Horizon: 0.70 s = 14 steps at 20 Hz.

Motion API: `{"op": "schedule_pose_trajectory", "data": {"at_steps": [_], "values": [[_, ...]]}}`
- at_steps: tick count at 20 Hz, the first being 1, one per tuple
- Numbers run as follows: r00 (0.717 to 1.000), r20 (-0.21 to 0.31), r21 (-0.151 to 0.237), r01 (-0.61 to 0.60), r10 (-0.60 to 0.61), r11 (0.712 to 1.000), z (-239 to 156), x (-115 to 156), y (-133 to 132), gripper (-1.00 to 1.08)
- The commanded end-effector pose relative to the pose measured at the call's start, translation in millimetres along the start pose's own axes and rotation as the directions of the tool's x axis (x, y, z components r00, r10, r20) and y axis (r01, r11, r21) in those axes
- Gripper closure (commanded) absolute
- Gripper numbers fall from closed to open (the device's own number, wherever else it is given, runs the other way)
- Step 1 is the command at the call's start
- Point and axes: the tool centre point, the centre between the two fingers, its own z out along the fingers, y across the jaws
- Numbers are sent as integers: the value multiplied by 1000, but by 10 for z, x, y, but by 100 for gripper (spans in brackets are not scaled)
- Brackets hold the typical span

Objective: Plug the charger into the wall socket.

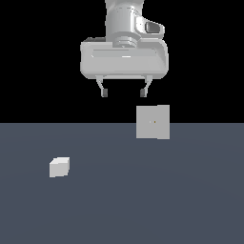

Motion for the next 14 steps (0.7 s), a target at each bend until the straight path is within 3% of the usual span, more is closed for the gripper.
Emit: {"op": "schedule_pose_trajectory", "data": {"at_steps": [1, 14], "values": [[1000, -17, 3, 15, -15, 1000, 45, -31, -63, -92], [980, -154, 20, 129, -124, 991, 393, -262, -519, -92]]}}
